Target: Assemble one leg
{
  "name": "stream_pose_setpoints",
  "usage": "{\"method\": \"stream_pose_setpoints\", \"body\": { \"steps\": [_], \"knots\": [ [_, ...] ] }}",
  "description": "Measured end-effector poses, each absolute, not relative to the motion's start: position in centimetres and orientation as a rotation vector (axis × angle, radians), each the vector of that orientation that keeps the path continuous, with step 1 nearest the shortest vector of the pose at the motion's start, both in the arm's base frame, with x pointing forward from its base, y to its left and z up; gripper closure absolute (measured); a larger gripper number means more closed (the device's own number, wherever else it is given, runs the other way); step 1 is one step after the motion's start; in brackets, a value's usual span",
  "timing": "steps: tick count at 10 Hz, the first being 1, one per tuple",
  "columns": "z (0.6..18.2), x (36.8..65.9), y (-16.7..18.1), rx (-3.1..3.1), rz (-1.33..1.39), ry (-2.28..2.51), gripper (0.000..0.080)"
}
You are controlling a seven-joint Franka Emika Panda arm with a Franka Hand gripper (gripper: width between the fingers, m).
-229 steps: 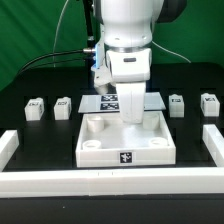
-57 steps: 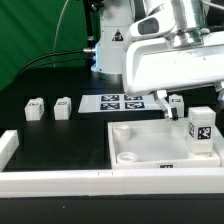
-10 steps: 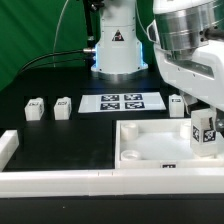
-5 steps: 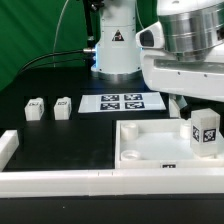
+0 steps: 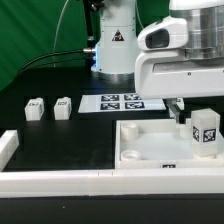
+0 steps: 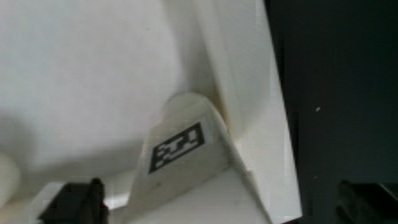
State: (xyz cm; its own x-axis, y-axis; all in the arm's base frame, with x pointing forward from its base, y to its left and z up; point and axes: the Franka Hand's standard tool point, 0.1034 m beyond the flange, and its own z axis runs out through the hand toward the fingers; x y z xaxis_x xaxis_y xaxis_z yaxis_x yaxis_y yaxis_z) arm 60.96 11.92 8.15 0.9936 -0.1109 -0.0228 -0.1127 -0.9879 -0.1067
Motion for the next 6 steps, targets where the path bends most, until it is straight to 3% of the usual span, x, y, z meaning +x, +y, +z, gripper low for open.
{"method": "stream_pose_setpoints", "body": {
  "steps": [3,6],
  "knots": [
    [8.1,60.95,11.51,-3.026,0.01,-0.201,0.0151],
    [8.09,60.94,11.54,-3.026,0.01,-0.201,0.0151]
  ]
}}
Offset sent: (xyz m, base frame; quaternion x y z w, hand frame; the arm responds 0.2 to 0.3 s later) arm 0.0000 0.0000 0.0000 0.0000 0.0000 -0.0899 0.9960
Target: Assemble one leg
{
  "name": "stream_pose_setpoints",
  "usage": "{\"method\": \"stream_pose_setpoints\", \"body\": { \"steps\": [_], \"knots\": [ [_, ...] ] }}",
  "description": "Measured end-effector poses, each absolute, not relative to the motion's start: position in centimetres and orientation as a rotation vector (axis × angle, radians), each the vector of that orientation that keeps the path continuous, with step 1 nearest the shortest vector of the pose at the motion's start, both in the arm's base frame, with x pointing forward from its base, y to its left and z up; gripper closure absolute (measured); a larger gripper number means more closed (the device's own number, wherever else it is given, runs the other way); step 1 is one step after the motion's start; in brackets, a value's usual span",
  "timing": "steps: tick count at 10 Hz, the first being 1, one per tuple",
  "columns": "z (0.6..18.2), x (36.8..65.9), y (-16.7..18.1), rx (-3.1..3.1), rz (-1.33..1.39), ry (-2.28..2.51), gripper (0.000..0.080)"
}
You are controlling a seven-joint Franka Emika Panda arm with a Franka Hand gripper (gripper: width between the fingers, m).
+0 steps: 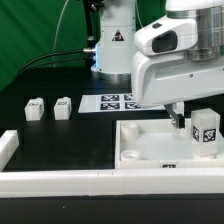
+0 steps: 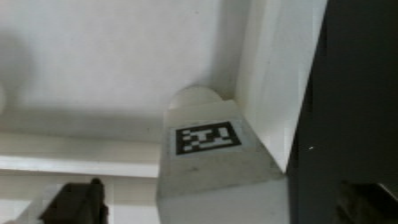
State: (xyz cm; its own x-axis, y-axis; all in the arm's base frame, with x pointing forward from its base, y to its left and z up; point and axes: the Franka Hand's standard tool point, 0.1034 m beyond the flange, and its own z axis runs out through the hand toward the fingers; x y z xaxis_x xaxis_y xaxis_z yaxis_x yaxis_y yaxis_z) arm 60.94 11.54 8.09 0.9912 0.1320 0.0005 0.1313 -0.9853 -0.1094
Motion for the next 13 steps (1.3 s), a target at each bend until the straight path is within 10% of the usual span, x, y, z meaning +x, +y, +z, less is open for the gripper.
{"method": "stream_pose_setpoints", "body": {
  "steps": [2,4,13],
  "knots": [
    [8.09,60.94,11.54,-3.026,0.01,-0.201,0.0411],
    [8.1,60.98,11.42,-3.027,0.009,-0.198,0.0506],
    [8.02,61.2,11.1,-2.839,0.051,0.958,0.0506]
  ]
}}
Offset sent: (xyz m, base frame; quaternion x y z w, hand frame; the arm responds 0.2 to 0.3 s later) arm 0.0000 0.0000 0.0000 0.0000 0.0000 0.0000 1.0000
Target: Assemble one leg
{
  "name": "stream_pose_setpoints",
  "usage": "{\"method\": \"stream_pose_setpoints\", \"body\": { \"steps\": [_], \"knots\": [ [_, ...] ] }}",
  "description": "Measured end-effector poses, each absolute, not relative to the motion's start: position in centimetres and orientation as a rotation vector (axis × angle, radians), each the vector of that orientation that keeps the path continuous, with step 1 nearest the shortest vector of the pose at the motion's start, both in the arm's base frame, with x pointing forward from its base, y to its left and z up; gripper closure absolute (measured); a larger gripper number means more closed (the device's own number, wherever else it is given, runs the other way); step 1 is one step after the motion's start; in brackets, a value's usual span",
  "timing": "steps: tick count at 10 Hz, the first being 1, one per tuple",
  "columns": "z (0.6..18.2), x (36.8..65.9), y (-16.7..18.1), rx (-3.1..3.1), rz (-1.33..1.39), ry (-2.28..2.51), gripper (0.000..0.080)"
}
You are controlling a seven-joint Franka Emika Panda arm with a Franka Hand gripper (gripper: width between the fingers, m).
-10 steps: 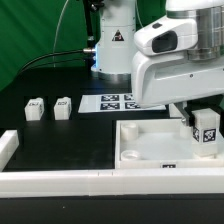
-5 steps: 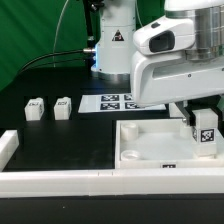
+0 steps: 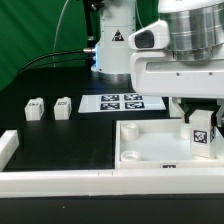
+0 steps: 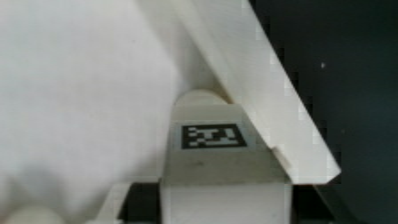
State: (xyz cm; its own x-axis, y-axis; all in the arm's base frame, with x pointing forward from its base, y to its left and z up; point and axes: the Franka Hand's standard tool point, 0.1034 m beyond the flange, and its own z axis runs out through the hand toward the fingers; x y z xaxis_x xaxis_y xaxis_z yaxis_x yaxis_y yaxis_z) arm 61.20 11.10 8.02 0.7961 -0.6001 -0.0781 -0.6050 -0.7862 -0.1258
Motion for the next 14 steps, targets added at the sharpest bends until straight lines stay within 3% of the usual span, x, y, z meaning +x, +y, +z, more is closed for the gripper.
{"method": "stream_pose_setpoints", "body": {
  "steps": [5,10,11,12,13,14],
  "knots": [
    [7.88,61.21,11.29,-2.438,0.124,1.718,0.0506],
    [7.87,61.21,11.66,-2.225,0.16,1.979,0.0506],
    [7.87,61.2,11.69,-2.257,0.156,1.94,0.0423],
    [7.87,61.2,11.71,-2.29,0.152,1.897,0.0222],
    [7.87,61.2,11.73,-2.318,0.148,1.862,0.0172],
    [7.87,61.2,11.72,-2.373,0.14,1.787,0.0172]
  ]
}}
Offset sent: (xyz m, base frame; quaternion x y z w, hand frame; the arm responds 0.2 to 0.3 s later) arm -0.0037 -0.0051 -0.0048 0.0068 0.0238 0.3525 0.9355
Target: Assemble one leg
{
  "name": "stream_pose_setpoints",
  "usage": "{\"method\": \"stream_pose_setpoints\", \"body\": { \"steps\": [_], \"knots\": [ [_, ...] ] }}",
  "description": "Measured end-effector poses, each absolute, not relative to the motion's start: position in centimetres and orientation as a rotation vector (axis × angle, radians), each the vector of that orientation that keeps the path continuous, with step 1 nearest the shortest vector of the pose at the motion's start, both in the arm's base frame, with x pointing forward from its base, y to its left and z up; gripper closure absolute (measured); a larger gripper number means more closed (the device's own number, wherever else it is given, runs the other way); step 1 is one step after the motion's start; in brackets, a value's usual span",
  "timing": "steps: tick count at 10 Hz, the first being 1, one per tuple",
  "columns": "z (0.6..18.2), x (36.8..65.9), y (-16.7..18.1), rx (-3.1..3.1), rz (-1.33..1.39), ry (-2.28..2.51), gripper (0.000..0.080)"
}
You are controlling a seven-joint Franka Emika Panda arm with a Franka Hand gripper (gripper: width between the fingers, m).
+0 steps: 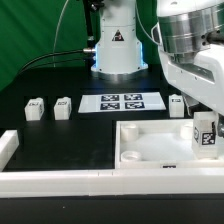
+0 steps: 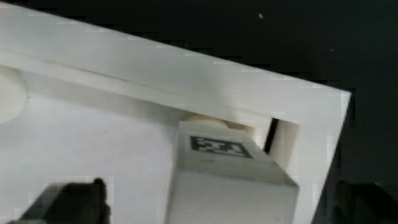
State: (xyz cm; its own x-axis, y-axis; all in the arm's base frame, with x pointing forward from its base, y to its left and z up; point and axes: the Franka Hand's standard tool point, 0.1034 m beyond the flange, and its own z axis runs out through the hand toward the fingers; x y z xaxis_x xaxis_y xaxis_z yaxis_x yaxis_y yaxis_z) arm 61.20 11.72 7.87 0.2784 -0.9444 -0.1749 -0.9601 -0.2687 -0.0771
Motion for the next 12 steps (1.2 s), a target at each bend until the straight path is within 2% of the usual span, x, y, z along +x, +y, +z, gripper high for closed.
{"method": "stream_pose_setpoints", "body": {
  "steps": [9,12],
  "knots": [
    [7.68,61.31,11.64,-3.033,0.059,0.25,0.0151],
    [7.64,61.29,11.45,-3.039,0.067,0.113,0.0151]
  ]
}}
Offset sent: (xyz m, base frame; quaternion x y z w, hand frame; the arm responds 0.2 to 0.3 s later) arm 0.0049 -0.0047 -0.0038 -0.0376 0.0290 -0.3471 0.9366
